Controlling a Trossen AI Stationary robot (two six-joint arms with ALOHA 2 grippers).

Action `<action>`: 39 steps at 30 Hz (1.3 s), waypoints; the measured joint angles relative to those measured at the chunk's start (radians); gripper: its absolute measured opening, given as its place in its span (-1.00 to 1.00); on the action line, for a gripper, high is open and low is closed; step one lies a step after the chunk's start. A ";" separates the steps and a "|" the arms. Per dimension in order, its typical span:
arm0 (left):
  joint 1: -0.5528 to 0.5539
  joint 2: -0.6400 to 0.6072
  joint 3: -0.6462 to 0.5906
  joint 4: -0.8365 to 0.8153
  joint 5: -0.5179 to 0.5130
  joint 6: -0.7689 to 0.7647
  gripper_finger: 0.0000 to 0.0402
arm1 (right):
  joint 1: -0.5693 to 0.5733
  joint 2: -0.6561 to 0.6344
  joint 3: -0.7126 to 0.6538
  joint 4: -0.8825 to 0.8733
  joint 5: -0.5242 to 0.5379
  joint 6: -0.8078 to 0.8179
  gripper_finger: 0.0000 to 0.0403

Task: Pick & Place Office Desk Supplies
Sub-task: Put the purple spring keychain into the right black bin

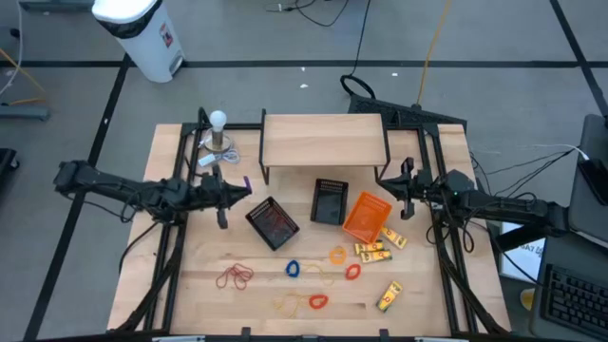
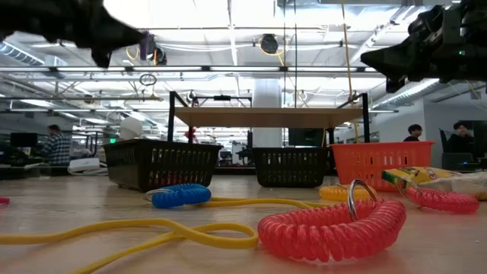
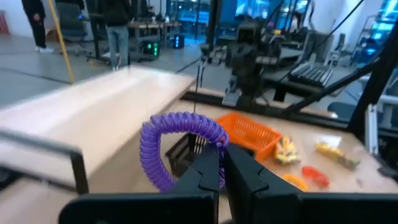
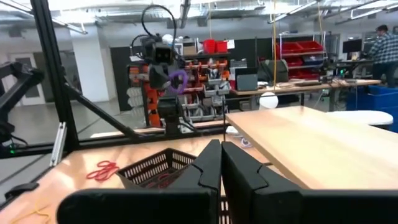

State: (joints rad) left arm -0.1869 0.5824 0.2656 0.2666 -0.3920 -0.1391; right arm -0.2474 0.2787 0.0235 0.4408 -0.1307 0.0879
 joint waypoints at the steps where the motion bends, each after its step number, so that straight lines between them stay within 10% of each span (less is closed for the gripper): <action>1: 0.005 0.000 -0.024 0.019 0.001 -0.003 -0.98 | 0.000 0.000 0.000 0.000 0.000 -0.002 -0.98; 14: 0.095 0.009 -0.077 0.138 0.053 -0.058 -0.98 | 0.000 0.000 0.000 0.003 0.000 -0.023 -0.98; 28: 0.196 0.447 0.637 -0.401 0.107 0.084 -0.98 | 0.000 0.000 0.000 0.065 0.000 -0.025 -0.98; 39: 0.255 0.884 0.943 -0.534 0.291 0.118 -0.98 | 0.000 0.000 0.000 0.067 0.000 -0.025 -0.98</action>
State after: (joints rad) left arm 0.0685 1.4661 1.2087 -0.2675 -0.1005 -0.0207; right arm -0.2470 0.2790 0.0231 0.5080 -0.1310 0.0628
